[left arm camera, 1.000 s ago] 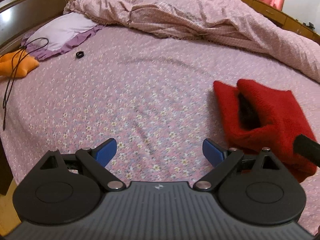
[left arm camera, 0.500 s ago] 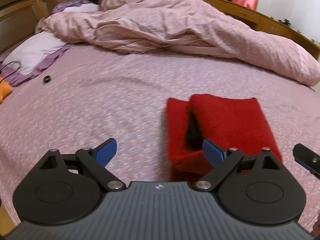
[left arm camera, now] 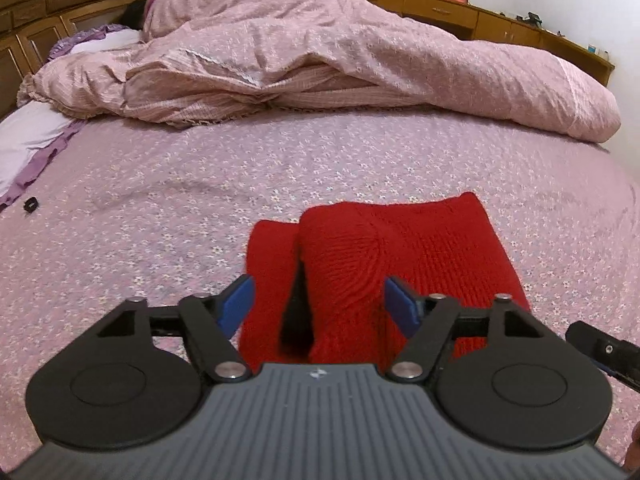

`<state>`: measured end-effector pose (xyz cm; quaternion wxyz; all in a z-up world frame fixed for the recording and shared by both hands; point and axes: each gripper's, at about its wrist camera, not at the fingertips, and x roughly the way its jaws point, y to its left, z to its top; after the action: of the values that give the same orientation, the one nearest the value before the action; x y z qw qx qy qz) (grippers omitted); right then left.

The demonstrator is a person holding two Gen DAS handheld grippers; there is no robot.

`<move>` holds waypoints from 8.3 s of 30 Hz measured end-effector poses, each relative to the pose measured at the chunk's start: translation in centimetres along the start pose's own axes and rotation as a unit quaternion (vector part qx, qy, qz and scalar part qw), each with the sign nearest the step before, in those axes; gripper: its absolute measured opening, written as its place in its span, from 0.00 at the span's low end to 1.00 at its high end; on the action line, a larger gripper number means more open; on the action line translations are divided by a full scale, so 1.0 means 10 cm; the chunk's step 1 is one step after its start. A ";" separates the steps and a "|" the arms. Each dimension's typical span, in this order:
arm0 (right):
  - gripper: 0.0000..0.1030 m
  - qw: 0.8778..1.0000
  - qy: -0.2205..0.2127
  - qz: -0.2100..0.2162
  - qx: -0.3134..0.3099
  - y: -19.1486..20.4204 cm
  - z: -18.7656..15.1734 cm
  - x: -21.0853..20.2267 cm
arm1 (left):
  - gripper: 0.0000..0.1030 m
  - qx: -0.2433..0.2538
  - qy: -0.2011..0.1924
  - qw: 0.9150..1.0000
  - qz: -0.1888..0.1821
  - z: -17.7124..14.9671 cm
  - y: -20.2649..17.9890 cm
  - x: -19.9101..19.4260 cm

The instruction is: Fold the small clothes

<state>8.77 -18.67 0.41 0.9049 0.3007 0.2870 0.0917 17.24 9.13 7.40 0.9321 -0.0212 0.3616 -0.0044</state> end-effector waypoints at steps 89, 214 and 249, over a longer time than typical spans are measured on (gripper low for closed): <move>0.85 0.981 0.145 0.117 0.053 0.01 0.03 0.80 | 0.79 -0.185 0.049 0.973 -0.132 -0.51 1.05 0.26; 0.74 0.978 0.047 -0.142 -0.145 -0.13 -0.64 -1.30 | 0.97 0.047 0.112 0.992 -0.046 -1.53 -0.96 -1.01; 0.74 0.978 0.057 -0.146 -0.138 -0.15 -0.65 -1.27 | 0.97 0.063 0.118 0.990 -0.043 -1.56 -1.03 -0.99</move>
<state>-5.36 -20.96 1.15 0.9234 0.1219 0.3636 0.0143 -0.57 -1.49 3.00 0.8812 0.0225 0.4671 -0.0696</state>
